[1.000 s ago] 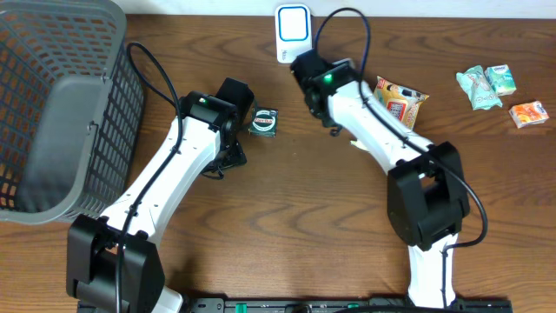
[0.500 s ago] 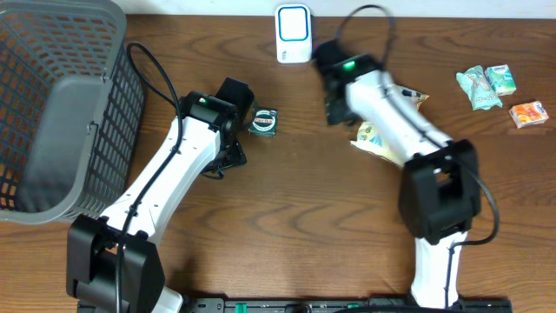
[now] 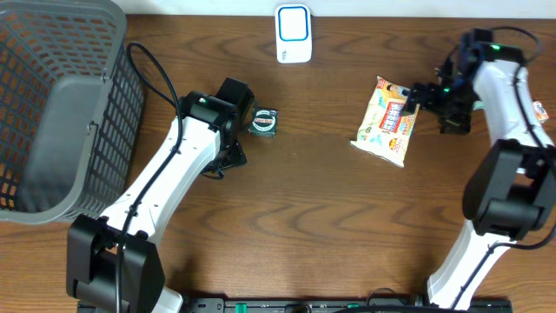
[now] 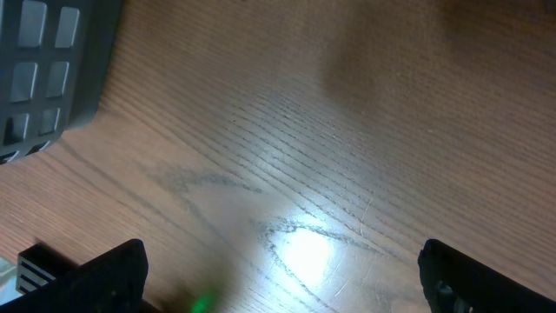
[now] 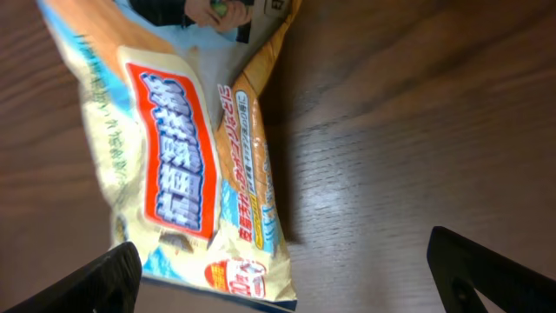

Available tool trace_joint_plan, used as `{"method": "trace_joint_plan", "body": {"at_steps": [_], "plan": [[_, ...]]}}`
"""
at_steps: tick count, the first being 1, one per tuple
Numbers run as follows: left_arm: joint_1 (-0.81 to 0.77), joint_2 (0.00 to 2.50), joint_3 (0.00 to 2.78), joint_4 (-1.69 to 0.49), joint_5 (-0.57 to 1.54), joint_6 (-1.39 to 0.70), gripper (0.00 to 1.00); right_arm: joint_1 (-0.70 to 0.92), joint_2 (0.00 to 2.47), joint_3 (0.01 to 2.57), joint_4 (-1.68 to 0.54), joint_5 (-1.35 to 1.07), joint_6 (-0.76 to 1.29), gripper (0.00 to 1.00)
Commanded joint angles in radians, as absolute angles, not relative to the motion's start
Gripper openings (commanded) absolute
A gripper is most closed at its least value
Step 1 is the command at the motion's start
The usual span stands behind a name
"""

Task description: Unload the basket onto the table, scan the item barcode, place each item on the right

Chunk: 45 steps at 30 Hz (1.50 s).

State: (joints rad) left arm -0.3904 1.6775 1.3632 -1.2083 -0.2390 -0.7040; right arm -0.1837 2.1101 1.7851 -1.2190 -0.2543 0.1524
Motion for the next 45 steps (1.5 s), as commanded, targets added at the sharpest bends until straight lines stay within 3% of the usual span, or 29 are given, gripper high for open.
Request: {"method": "trace_joint_plan", "body": {"at_steps": [1, 16, 21, 23, 25, 27, 36, 42, 45], "plan": [[-0.387, 1.672, 1.357, -1.215, -0.255, -0.713, 0.98, -0.221, 2.075, 1.726, -1.211, -0.491, 0.029, 0.99], [-0.387, 1.672, 1.357, -1.215, -0.255, -0.712, 0.98, -0.206, 2.076, 1.360, -0.799, -0.647, 0.144, 0.96], [-0.387, 1.672, 1.357, -1.215, -0.255, -0.712, 0.98, -0.179, 2.076, 1.282, -0.651, -0.646, 0.191, 0.80], [-0.387, 1.672, 1.357, -1.215, -0.255, -0.713, 0.97, -0.161, 2.076, 1.248, -0.577, -0.646, 0.210, 0.62], [-0.387, 1.672, 1.357, -1.215, -0.255, -0.713, 0.98, -0.149, 2.076, 1.233, -0.537, -0.646, 0.210, 0.28], [-0.387, 1.672, 1.357, -1.215, -0.255, -0.713, 0.98, -0.148, 2.076, 1.237, -0.533, -0.646, 0.210, 0.01], [-0.387, 1.672, 1.357, -1.214, -0.255, -0.712, 0.98, -0.129, 1.992, 1.346, -0.678, -0.564, 0.178, 0.01], [-0.387, 1.672, 1.357, -1.215, -0.255, -0.713, 0.98, 0.019, 1.821, 1.369, -0.772, -0.128, 0.182, 0.01], [-0.387, 1.672, 1.357, -1.215, -0.255, -0.713, 0.98, 0.151, 1.761, 1.369, -0.825, 0.221, 0.221, 0.01]]}}
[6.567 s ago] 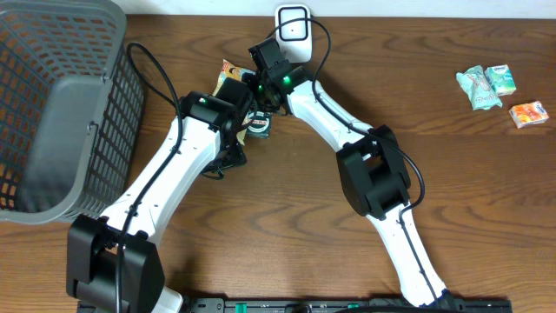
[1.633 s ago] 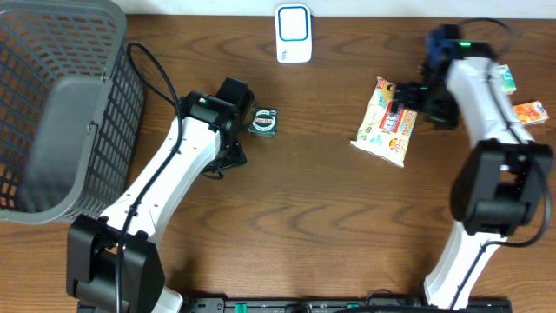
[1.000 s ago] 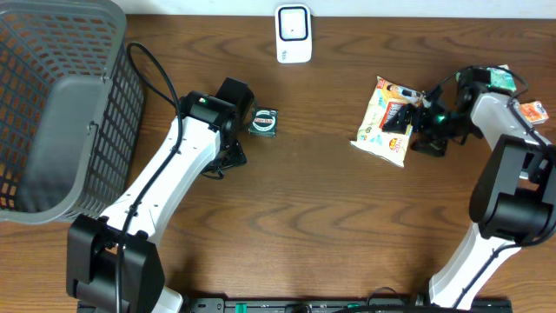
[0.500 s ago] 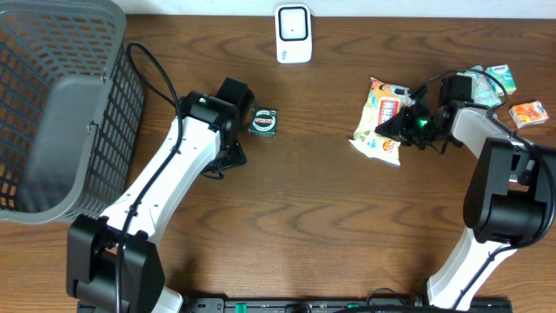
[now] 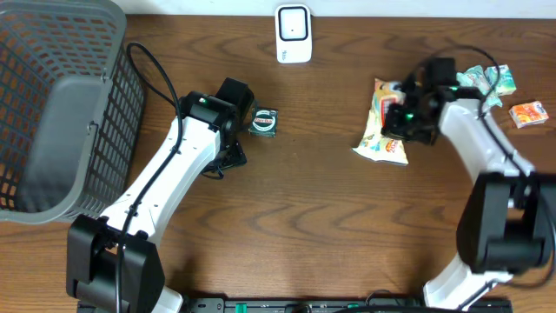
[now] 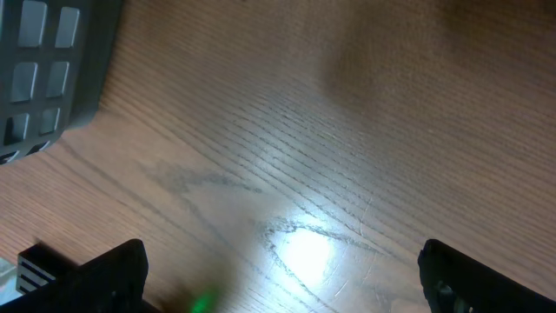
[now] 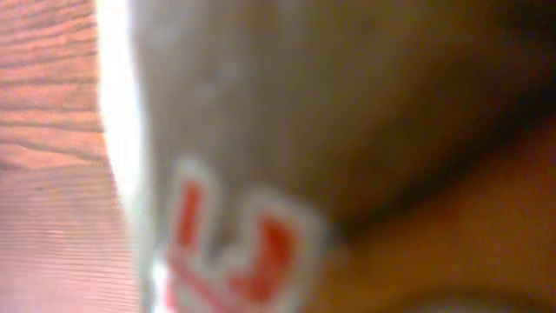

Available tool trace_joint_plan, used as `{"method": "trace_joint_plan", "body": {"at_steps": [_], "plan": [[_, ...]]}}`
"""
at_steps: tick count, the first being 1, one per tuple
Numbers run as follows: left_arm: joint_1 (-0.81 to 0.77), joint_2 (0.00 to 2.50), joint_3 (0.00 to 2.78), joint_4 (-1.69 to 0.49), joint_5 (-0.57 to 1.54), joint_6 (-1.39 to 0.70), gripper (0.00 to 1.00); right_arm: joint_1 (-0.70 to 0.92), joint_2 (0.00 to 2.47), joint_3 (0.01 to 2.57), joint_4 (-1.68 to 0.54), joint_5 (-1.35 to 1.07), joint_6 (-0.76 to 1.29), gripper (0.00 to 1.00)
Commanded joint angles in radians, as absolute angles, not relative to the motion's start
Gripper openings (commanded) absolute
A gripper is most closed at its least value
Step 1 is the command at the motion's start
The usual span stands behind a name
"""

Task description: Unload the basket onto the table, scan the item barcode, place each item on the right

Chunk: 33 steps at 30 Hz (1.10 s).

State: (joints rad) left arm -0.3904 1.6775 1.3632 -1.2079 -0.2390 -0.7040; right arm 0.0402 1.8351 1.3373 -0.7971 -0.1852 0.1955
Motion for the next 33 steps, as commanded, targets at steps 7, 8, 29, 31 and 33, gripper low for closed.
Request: {"method": "trace_joint_plan", "body": {"at_steps": [7, 8, 29, 31, 33], "plan": [[-0.387, 1.672, 1.357, -1.215, -0.255, -0.713, 0.98, 0.403, 1.805, 1.359, -0.936, 0.831, 0.402, 0.01], [-0.387, 1.672, 1.357, -1.215, -0.255, -0.712, 0.98, 0.429, 1.819, 1.359, -0.938, 0.870, 0.408, 0.01], [-0.387, 1.672, 1.357, -1.215, -0.255, -0.713, 0.98, 0.634, 1.980, 1.468, -0.986, 0.451, 0.407, 0.48], [-0.387, 1.672, 1.357, -1.215, -0.255, -0.713, 0.98, 0.634, 1.980, 1.517, -1.020, 0.410, 0.407, 0.48], [-0.387, 1.672, 1.357, -1.215, -0.255, -0.713, 0.98, 0.630, 1.980, 1.570, -1.060, 0.361, 0.407, 0.40]]}}
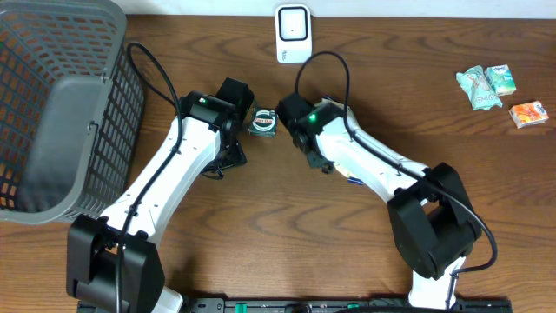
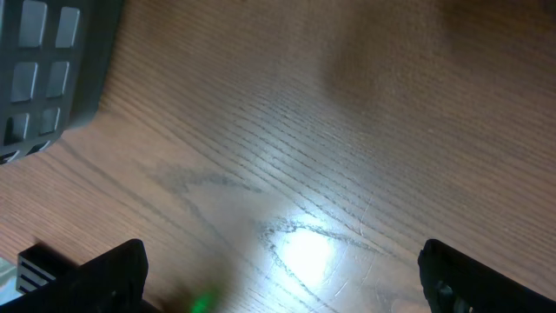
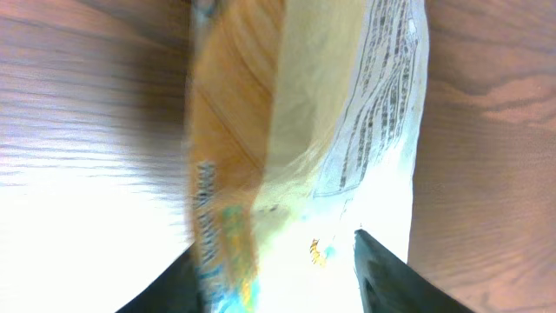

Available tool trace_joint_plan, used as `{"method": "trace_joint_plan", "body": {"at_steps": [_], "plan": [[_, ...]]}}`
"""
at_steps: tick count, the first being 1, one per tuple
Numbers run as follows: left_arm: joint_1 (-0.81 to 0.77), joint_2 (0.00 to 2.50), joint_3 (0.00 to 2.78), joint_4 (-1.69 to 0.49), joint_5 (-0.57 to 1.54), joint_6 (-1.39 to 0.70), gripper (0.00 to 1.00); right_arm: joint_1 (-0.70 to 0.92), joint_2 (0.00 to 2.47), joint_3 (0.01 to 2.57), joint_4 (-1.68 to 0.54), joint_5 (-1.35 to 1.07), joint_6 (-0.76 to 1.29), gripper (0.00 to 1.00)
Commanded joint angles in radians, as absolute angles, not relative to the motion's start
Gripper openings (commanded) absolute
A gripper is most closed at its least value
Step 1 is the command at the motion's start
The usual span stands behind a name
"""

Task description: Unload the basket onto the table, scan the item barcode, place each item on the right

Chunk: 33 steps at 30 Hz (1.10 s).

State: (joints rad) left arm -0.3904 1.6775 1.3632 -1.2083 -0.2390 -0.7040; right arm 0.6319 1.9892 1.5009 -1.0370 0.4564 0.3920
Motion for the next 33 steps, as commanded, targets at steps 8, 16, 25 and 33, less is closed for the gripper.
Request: {"method": "trace_joint_plan", "body": {"at_steps": [8, 16, 25, 33], "plan": [[-0.387, 1.672, 1.357, -1.215, -0.255, -0.713, 0.98, 0.535, 1.980, 1.738, -1.232, 0.251, 0.357, 0.39], [-0.387, 1.672, 1.357, -1.215, -0.255, -0.713, 0.98, 0.362, 1.982, 1.724, -1.266, 0.143, 0.273, 0.16], [-0.387, 1.672, 1.357, -1.215, -0.255, -0.713, 0.98, 0.315, 1.982, 1.568, -1.079, -0.169, 0.163, 0.01], [-0.387, 1.672, 1.357, -1.215, -0.255, -0.713, 0.98, 0.362, 1.982, 1.373, -0.901, -0.164, 0.245, 0.01]]}}
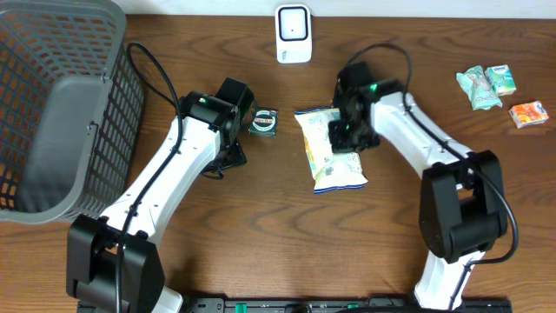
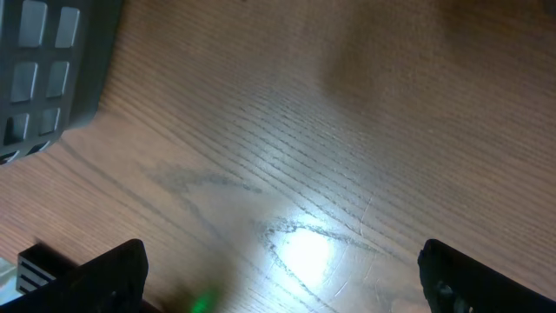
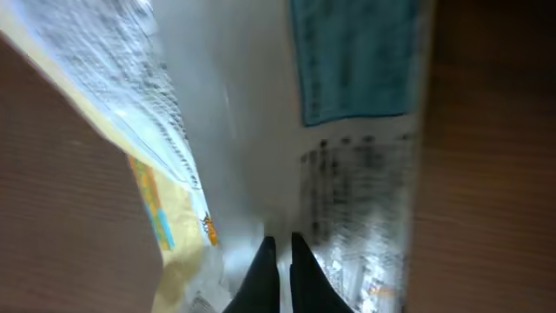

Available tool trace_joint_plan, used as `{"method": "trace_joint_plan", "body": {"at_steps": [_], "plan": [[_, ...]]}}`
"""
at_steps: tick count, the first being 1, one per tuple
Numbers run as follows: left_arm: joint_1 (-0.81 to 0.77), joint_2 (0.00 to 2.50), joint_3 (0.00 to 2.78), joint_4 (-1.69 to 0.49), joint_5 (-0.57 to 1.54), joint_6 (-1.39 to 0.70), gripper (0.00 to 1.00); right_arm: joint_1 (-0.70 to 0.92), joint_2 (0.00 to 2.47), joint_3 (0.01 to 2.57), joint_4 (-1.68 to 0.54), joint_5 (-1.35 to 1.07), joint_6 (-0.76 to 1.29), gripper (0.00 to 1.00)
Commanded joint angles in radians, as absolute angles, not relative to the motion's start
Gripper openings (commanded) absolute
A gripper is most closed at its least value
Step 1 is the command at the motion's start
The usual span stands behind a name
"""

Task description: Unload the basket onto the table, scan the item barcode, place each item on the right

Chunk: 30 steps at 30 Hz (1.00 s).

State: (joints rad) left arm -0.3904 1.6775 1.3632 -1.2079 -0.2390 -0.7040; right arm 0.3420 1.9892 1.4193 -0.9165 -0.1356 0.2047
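The snack bag (image 1: pixel 330 149) is at the table's middle, its pale printed back facing up, below and right of the white scanner (image 1: pixel 294 33) at the far edge. My right gripper (image 1: pixel 352 130) is shut on the bag's right side. In the right wrist view its fingertips (image 3: pixel 280 252) are nearly together, pinching the bag's film (image 3: pixel 356 130). My left gripper (image 2: pixel 282 278) is wide open over bare wood, nothing between its fingers.
A grey mesh basket (image 1: pixel 52 104) fills the far left. A small dark green item (image 1: pixel 263 122) lies beside the left wrist. Several small packets (image 1: pixel 486 83) and an orange one (image 1: pixel 527 113) lie at the far right.
My right gripper has moved right from beside the green item to the middle. The bag, then mostly hidden under the arm, now shows its pale back upward. The left arm has not moved.
The bag first lay face up at the right with my right gripper open beside it. Then the gripper was over the bag. Later it had the bag near the left arm, and now holds it at the middle, back side up.
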Motion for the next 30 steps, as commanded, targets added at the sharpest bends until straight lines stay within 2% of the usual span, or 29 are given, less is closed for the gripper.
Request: {"method": "trace_joint_plan", "body": {"at_steps": [1, 7, 14, 17, 19, 24, 30], "plan": [[-0.387, 1.672, 1.357, -1.215, -0.255, -0.713, 0.98, 0.367, 1.982, 1.362, -0.897, -0.168, 0.257, 0.01], [-0.387, 1.672, 1.357, -1.215, -0.255, -0.713, 0.98, 0.400, 1.970, 1.377, -0.963, -0.220, 0.260, 0.01], [-0.387, 1.672, 1.357, -1.215, -0.255, -0.712, 0.98, 0.402, 1.902, 1.514, -1.128, -0.220, 0.276, 0.01], [-0.387, 1.672, 1.357, -1.215, -0.255, -0.713, 0.98, 0.407, 1.881, 1.549, -1.159, -0.215, 0.255, 0.06], [-0.387, 1.672, 1.357, -1.215, -0.255, -0.713, 0.98, 0.412, 1.878, 1.549, -1.185, -0.212, 0.228, 0.01], [-0.387, 1.672, 1.357, -1.215, -0.255, -0.713, 0.97, 0.437, 1.884, 1.504, -1.256, -0.148, 0.228, 0.01], [-0.387, 1.672, 1.357, -1.215, -0.255, -0.712, 0.98, 0.486, 1.884, 1.350, -1.152, -0.148, 0.257, 0.02]]}}
